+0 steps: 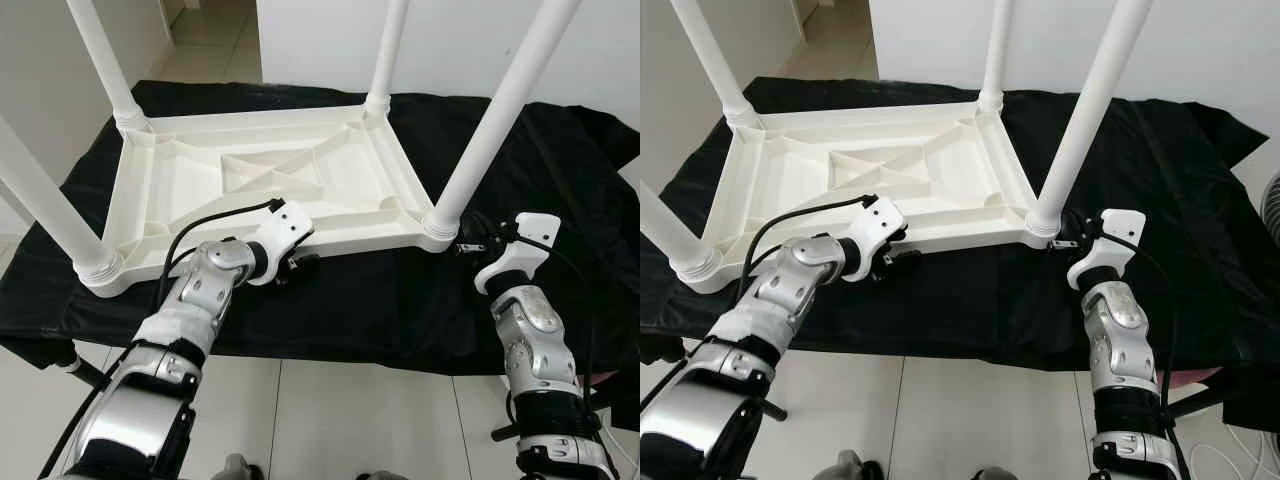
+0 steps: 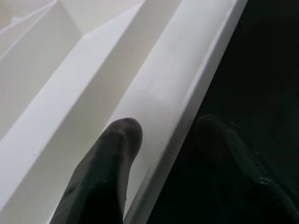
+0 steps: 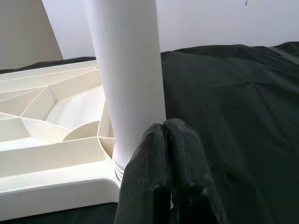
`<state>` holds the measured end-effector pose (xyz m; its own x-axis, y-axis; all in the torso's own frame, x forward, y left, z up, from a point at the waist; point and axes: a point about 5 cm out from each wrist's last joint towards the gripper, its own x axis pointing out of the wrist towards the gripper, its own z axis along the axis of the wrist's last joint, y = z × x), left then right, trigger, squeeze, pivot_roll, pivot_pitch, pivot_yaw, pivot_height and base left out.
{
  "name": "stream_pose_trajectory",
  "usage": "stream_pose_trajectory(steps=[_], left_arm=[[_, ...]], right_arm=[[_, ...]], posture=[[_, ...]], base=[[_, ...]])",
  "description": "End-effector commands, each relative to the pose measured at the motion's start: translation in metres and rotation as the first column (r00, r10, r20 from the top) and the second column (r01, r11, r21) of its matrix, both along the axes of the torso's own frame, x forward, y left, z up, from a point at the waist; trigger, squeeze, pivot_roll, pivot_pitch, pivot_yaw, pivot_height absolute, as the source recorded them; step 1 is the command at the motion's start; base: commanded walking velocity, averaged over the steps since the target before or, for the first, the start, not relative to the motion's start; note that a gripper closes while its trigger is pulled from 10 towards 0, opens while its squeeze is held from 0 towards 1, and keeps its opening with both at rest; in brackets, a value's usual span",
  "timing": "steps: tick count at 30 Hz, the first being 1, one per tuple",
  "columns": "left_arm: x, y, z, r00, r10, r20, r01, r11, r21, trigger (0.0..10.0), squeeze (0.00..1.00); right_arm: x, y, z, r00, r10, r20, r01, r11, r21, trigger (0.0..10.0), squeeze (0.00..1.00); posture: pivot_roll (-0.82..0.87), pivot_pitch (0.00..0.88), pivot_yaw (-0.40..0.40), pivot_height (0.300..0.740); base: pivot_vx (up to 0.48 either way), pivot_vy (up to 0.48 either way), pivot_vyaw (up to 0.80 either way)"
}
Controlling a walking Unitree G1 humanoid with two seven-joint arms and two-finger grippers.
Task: Building children table
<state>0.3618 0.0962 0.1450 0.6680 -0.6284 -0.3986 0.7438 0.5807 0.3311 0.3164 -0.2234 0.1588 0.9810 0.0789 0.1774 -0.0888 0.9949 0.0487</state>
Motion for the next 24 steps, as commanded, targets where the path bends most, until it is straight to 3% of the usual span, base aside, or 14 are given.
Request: stream_pose_trajectory(steps=[1, 3, 9, 10, 13, 14, 19, 24], left_arm=[[0.013, 0.024, 0.000, 0.862, 0.448, 0.235, -0.457, 0.889, -0.018, 10.0, 0.00], [0.015, 0.029, -0.009, 0.855, 0.474, 0.209, -0.488, 0.872, 0.018, 10.0, 0.00], [0.018, 0.034, -0.010, 0.837, 0.511, 0.195, -0.523, 0.852, 0.009, 10.0, 0.00], [0.019, 0.034, -0.008, 0.834, 0.516, 0.197, -0.525, 0.851, -0.006, 8.9, 0.00], [0.020, 0.033, -0.006, 0.831, 0.517, 0.202, -0.525, 0.851, -0.018, 8.9, 0.00], [0.021, 0.030, 0.000, 0.823, 0.528, 0.210, -0.528, 0.847, -0.058, 0.0, 0.00], [0.022, 0.025, 0.005, 0.821, 0.530, 0.212, -0.522, 0.848, -0.095, 0.0, 0.00], [0.021, 0.003, 0.011, 0.827, 0.525, 0.202, -0.501, 0.851, -0.160, 0.0, 0.00]], right_arm=[[0.000, 0.001, 0.002, 1.000, 0.011, 0.002, -0.011, 1.000, 0.000, 10.0, 0.00], [0.000, 0.002, 0.004, 1.000, 0.015, 0.007, -0.015, 1.000, 0.005, 10.0, 0.00], [0.001, 0.004, 0.005, 1.000, 0.017, 0.011, -0.017, 1.000, 0.008, 10.0, 0.00], [0.001, 0.004, 0.006, 1.000, 0.017, 0.013, -0.017, 1.000, 0.009, 10.0, 0.00], [0.001, 0.004, 0.007, 1.000, 0.016, 0.014, -0.016, 1.000, 0.009, 10.0, 0.00], [0.002, 0.004, 0.007, 1.000, 0.017, 0.017, -0.017, 1.000, 0.010, 10.0, 0.00], [0.003, 0.006, 0.008, 1.000, 0.018, 0.018, -0.018, 1.000, 0.011, 10.0, 0.00], [0.004, 0.010, 0.008, 1.000, 0.024, 0.019, -0.025, 1.000, 0.016, 10.0, 0.00]], posture=[[-0.14, 0.085, 0.022, 0.740], [-0.15, 0.084, 0.026, 0.740], [-0.15, 0.081, 0.030, 0.740], [-0.15, 0.081, 0.030, 0.740], [-0.15, 0.081, 0.030, 0.740], [-0.15, 0.079, 0.032, 0.740], [-0.15, 0.079, 0.033, 0.740], [-0.15, 0.079, 0.035, 0.740]], base=[[0.000, 0.000, 0.00], [0.000, 0.000, 0.00], [0.000, 0.000, 0.00], [0.000, 0.000, 0.00], [0.000, 0.000, 0.00], [0.000, 0.000, 0.00], [0.000, 0.000, 0.00], [0.000, 0.000, 0.00]])
